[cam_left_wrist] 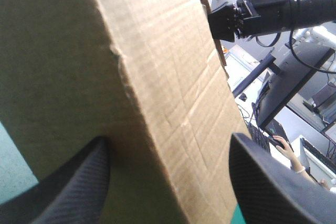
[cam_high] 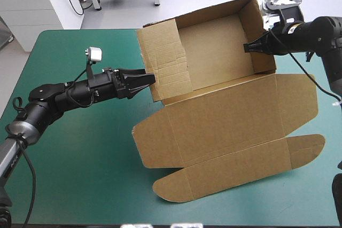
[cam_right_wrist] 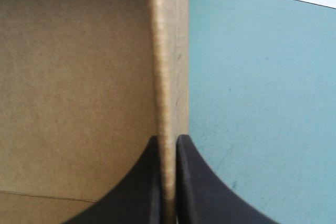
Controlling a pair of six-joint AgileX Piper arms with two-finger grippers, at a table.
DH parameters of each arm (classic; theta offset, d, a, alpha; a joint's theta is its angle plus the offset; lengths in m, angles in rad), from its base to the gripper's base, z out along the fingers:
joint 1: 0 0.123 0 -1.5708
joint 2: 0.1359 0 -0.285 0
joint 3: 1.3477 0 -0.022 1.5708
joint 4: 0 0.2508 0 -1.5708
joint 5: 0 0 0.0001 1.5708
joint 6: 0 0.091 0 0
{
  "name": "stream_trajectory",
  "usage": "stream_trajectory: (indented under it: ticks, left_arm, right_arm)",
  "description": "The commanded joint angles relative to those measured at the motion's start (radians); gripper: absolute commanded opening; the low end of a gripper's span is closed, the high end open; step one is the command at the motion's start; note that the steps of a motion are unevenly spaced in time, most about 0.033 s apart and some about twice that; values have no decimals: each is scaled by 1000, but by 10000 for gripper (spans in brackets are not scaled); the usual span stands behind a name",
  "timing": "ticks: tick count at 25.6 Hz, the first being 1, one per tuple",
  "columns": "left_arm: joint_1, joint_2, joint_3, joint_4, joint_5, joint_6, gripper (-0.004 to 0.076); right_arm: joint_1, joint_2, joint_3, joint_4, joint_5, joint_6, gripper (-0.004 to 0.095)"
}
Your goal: Fold the box
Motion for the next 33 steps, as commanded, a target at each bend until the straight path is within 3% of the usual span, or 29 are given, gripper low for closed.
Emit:
stream_trajectory:
  ticks: [1,6,23,25,28,33]
  left_arm:
    - [-1,-28,-60,-116,23,-38,487]
    - [-1,-28,-130,8,-58,-132,487]
    - [-24,-28,-234,304,-161,-431,486]
    - [-62,-28,-245,331,-221,-463,484]
    - [-160,-28,-327,604,-338,-651,484]
    - [-269,19,-502,1100,-322,-1061,484]
  right_arm:
    - [3,-39,-28,32,-66,8,-17]
    - [23,-39,-28,15,-68,8,-17]
    - [93,-39,-28,-20,-145,59,-17]
    - [93,-39,-28,-20,-150,59,-17]
    - [93,-39,-28,-55,-148,75,-17]
    - [93,-39,-28,-53,-148,104,-17]
